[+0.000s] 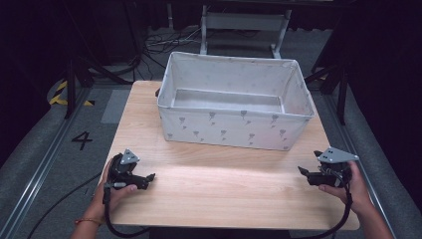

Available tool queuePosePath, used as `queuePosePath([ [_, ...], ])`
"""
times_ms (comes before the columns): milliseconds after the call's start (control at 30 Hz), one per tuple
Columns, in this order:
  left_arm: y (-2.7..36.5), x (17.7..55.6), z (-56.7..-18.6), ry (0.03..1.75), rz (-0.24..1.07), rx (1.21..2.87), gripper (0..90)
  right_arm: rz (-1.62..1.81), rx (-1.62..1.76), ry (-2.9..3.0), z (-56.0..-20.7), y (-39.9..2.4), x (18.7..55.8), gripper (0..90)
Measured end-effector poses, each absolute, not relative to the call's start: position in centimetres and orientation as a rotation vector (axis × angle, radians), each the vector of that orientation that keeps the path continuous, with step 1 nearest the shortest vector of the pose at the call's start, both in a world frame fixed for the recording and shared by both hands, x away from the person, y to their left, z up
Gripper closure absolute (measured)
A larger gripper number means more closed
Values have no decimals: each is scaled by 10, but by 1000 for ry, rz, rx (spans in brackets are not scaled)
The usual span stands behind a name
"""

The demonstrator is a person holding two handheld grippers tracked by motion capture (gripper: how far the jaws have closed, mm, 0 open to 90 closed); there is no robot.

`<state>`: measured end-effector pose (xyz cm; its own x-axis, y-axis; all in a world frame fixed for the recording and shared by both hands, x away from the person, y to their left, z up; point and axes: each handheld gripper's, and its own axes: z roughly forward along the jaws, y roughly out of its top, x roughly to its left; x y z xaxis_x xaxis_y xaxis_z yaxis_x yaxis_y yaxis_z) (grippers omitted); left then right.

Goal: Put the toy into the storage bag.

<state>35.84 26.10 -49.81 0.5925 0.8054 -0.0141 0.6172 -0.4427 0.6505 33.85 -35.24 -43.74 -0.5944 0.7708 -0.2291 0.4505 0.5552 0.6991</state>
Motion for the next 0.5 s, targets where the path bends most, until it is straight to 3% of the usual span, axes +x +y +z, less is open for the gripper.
queuePosePath([
  [500,261,358,-498,1125,399,2203,5,839,1084,2286,-470,-377,321,211],
])
